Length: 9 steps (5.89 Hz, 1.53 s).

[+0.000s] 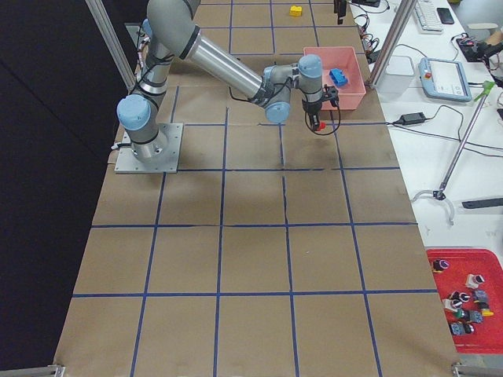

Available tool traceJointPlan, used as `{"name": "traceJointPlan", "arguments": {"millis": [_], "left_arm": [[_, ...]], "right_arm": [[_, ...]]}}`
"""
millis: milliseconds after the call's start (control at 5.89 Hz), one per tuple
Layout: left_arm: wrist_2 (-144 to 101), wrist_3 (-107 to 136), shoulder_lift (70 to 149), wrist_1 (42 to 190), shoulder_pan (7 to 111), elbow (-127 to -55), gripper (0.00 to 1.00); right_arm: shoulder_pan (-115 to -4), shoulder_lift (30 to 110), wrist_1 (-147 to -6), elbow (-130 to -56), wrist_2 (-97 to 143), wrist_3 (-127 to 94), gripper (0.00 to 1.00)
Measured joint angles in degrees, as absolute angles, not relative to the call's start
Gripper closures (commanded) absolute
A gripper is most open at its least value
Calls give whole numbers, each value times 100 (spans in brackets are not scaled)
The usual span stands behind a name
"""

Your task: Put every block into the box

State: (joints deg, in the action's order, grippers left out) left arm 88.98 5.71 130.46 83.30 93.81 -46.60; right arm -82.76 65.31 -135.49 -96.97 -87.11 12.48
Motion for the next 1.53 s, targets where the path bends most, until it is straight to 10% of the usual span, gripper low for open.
{"name": "traceJointPlan", "arguments": {"millis": [679, 849, 1019, 1528], "left_arm": [[8804, -1817, 12027, 8380, 6969, -6242, 2], [8802, -2571, 12093, 8381, 6454, -6300, 4], [8808, -3156, 12288, 8340, 6169, -6340, 5], [8625, -4149, 13327, 7417, 6076, -6570, 5]], "right_arm": [[-9521, 6292, -13945, -8445, -7558, 1958, 95], [-9846, 5716, -14637, -8088, -7424, 2163, 80], [-10009, 5383, -14904, -7790, -7403, 2385, 1], [-10066, 5361, -14362, -7610, -7535, 2508, 0]]}}
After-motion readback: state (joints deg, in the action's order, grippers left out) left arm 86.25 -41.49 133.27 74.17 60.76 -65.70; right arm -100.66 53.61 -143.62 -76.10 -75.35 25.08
